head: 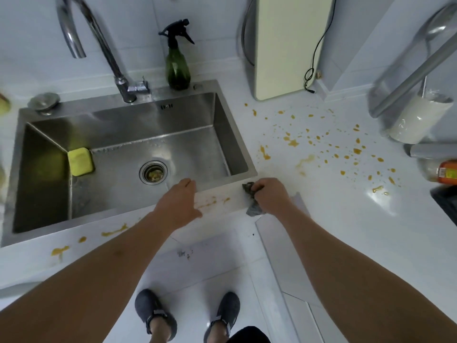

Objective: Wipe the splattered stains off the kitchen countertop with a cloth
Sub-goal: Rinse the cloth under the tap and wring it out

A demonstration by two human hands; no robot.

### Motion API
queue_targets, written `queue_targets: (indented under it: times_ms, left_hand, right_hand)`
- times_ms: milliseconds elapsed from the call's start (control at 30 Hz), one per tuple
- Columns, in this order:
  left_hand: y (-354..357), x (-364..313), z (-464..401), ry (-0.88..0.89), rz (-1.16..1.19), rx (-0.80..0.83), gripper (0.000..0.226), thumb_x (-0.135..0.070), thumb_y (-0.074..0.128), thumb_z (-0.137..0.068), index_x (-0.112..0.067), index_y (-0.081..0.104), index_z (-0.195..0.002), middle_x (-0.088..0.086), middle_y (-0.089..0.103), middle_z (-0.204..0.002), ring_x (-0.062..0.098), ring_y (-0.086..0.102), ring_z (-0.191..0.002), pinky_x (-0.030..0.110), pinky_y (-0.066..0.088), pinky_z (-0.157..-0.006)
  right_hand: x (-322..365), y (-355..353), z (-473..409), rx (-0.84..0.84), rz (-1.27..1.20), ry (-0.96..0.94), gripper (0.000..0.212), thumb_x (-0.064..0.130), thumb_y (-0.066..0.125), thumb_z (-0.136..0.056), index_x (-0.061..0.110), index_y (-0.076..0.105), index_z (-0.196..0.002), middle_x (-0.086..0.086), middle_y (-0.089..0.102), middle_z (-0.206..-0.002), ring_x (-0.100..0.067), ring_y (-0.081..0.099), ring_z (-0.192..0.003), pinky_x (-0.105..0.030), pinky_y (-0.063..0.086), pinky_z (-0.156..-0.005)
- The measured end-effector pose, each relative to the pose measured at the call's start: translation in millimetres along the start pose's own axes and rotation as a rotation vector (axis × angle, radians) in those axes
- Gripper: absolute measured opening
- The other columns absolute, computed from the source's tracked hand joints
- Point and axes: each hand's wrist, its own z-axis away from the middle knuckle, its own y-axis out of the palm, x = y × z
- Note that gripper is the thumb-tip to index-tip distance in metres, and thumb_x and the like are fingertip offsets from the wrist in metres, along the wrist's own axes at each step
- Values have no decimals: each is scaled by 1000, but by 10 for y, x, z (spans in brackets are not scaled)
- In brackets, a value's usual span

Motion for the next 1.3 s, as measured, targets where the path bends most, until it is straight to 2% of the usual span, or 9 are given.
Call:
queue_targets:
  times_ms: [67, 200, 333, 433, 600, 700, 900, 1133, 1300]
  left_hand:
    - [-161, 155, 62, -33, 74, 3, 75, -36, 86, -80, -15, 48, -141, 0, 51, -139, 24, 56, -125, 39, 50, -101]
    - [-616, 435, 115, -69, 170, 57, 67, -29, 67, -97, -13, 40, -156, 8, 45, -158, 28, 45, -143, 35, 39, -111]
    - [-1300, 779, 153, -79, 302, 48, 33, -18, 63, -97, -6, 68, -128, 14, 68, -129, 31, 63, -120, 33, 50, -99]
    - [-1665, 1028, 200, -68, 593, 64, 40, -16, 74, -91, -9, 69, -130, 14, 70, -128, 31, 66, -118, 47, 52, -105]
    - [-2041, 1393, 266, -85, 851, 91, 37, -19, 86, -83, -17, 74, -118, 7, 74, -113, 26, 72, -103, 51, 63, -85]
    - [-2171, 1622, 270, -75, 803, 14, 14, -11, 75, -92, -12, 74, -106, 12, 74, -109, 29, 74, -95, 48, 65, -80]
    - [-2391, 1983, 171, -181, 923, -124, 11, -14, 62, -95, -11, 69, -101, 14, 71, -107, 29, 70, -99, 52, 62, -90]
    - [-2508, 2139, -161, -392, 1153, -207, 7, -12, 67, -98, -12, 69, -104, 10, 68, -102, 26, 71, -82, 44, 66, -71]
    - [-2613, 2118, -396, -485, 1284, -191, 17, -9, 66, -97, 4, 65, -108, 15, 72, -107, 26, 74, -81, 32, 61, -55]
  right_hand:
    - [308, 52, 85, 0, -262, 22, 32, -6, 54, -81, 17, 76, -84, -6, 72, -92, -26, 65, -88, -35, 58, -81]
    - [1007, 121, 319, 58, -574, 18, 32, -14, 55, -80, 15, 69, -83, -8, 67, -84, -23, 63, -79, -27, 50, -61]
    - [1885, 208, 513, 94, -617, -57, 33, -16, 60, -73, 14, 62, -87, -11, 63, -84, -24, 58, -75, -31, 44, -62]
    - [2424, 291, 595, 77, -645, -104, 39, -17, 60, -67, 18, 55, -84, -10, 61, -87, -24, 57, -81, -33, 45, -68]
    - [3062, 518, 590, 81, -774, -102, 40, -14, 62, -67, 15, 54, -93, -19, 66, -107, -33, 64, -100, -49, 54, -87]
    - [3318, 653, 551, 101, -841, -62, 30, -7, 60, -77, 16, 55, -96, -19, 70, -107, -30, 67, -91, -38, 54, -70]
    - [3470, 712, 311, -11, -660, 46, 17, 3, 58, -90, 11, 59, -105, -11, 70, -95, -22, 66, -70, -32, 56, -60]
    - [3689, 581, -260, -31, -177, -179, 18, 14, 51, -91, 22, 67, -88, -5, 70, -92, -20, 69, -77, -35, 61, -69]
    - [3861, 485, -715, 63, 249, -419, 35, 18, 55, -91, 29, 64, -123, -3, 67, -109, -21, 68, -89, -40, 60, -84]
